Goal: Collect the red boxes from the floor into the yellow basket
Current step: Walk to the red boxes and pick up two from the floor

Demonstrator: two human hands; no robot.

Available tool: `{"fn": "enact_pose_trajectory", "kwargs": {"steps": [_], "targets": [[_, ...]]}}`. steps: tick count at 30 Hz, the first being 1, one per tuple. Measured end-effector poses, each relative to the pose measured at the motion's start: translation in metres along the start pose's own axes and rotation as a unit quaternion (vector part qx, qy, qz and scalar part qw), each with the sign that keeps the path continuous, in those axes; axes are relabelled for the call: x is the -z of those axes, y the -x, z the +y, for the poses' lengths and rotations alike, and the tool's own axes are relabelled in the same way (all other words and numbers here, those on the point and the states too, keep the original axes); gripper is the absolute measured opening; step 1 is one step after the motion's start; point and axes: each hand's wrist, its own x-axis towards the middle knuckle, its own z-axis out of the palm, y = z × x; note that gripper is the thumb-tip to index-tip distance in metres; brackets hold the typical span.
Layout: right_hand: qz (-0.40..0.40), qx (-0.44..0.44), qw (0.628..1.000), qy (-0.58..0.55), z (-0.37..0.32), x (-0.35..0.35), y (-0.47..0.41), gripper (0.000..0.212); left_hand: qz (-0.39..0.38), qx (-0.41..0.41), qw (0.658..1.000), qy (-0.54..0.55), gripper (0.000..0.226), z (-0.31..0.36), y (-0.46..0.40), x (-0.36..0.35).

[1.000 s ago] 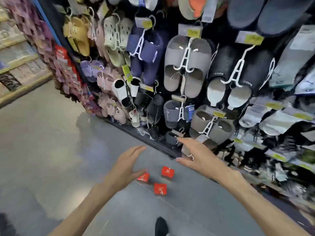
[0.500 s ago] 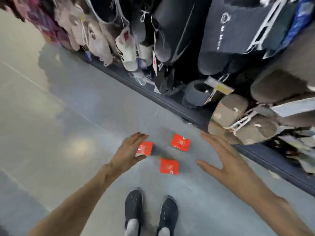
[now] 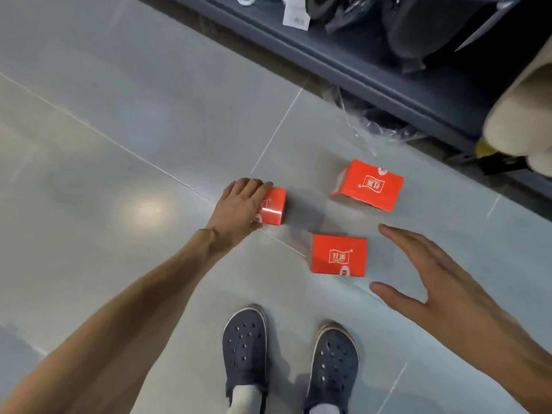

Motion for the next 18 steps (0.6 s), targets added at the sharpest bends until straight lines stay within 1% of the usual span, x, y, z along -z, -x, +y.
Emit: {"fn": "enact_pose_trajectory", "kwargs": {"steps": [2,5,7,10,14,18], "targets": [[0.004,0.006,1.000,0.009,-0.004,0.000,-0.001,0.077,0.010,0.001,1.000,-0.003,0.091,0.005,0.007,0.011],[0.008,0.019,1.000,0.006,-0.015,0.011,0.002,0.073,0.022,0.026,0.999,0.038,0.091,0.022,0.031,0.037],[-0.002,0.026,1.000,0.009,-0.023,0.016,0.003,0.071,0.018,0.037,0.997,0.071,0.094,0.034,0.053,0.058],[-0.017,0.036,0.999,0.017,-0.021,0.010,-0.005,0.070,0.004,0.039,0.995,0.088,0.097,0.046,0.087,0.082],[-0.035,0.054,0.997,0.043,0.006,-0.030,-0.027,0.075,0.010,0.035,0.993,0.111,0.095,0.060,0.123,0.087],[-0.026,0.097,0.989,0.105,0.045,-0.086,-0.055,0.086,0.012,0.043,0.989,0.138,0.093,0.063,0.144,0.064]]}}
